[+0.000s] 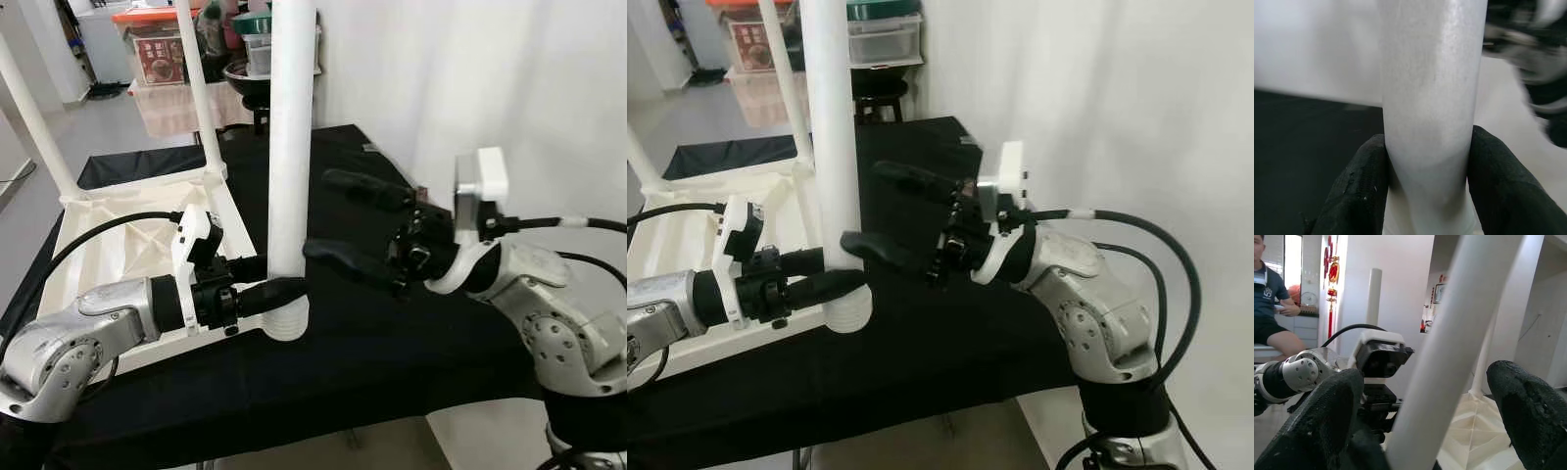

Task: Building children table

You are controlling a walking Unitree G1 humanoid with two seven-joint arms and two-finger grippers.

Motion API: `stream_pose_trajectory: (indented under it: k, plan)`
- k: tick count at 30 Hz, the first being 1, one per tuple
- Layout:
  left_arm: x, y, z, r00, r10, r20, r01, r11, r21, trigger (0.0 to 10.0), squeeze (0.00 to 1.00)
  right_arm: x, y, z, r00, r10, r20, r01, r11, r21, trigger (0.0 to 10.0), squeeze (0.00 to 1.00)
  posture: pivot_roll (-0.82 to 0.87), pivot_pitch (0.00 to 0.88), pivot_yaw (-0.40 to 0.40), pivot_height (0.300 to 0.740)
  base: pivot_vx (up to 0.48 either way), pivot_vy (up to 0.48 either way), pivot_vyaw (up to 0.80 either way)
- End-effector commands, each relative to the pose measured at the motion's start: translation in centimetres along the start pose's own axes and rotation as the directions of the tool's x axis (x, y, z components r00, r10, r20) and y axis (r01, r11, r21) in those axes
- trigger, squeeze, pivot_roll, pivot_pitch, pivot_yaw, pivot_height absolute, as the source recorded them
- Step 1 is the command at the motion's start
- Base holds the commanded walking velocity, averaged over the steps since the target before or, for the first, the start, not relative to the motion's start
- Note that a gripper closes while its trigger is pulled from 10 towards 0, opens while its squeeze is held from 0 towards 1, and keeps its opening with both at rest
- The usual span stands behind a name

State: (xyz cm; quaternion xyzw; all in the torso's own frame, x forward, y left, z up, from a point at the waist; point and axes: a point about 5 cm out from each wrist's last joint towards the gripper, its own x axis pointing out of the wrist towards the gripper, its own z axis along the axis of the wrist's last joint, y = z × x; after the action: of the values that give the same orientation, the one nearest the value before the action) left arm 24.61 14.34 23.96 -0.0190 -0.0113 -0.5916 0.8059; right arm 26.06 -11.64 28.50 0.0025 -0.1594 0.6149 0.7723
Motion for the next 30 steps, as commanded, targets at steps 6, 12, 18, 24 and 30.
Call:
stream_pose_trajectory:
  k: [6, 12, 18, 24, 30]
  plan:
    - [-0.3, -1.9, -0.3, 0.986, -0.161, -0.035, 0.163, 0.986, 0.04, 0.0, 0.0, 1.2, 0.8, -0.5, 0.989, 0.141, 0.041, -0.144, 0.986, 0.082, 10.0, 0.0, -0.01, 0.0, 0.004, 0.74, 0.0, 0.0, 0.0]
    - [-0.3, -2.5, -0.5, 0.976, -0.211, -0.052, 0.213, 0.976, 0.049, 0.0, 0.0, 1.7, 1.5, -1.1, 0.965, 0.259, 0.035, -0.262, 0.955, 0.138, 10.0, 0.0, -0.01, 0.0, -0.004, 0.74, 0.0, 0.0, 0.0]
    - [-0.5, -2.5, -0.5, 0.974, -0.219, -0.06, 0.223, 0.973, 0.064, 0.0, 0.0, 2.1, 2.0, -1.6, 0.949, 0.315, -0.013, -0.308, 0.936, 0.169, 10.0, 0.0, -0.01, 0.0, -0.007, 0.74, 0.0, 0.0, 0.0]
    - [-0.5, -2.5, -0.6, 0.972, -0.226, -0.065, 0.23, 0.97, 0.076, 0.0, 0.0, 2.1, 2.3, -1.9, 0.935, 0.354, -0.033, -0.342, 0.919, 0.195, 4.2, 0.0, -0.02, 0.0, -0.011, 0.74, 0.0, 0.0, 0.0]
    - [-0.5, -2.3, -0.7, 0.972, -0.223, -0.072, 0.228, 0.97, 0.083, 0.0, 0.0, 2.2, 2.3, -2.6, 0.93, 0.359, -0.077, -0.336, 0.917, 0.215, 0.0, 0.0, -0.02, 0.0, -0.013, 0.74, 0.0, 0.0, 0.0]
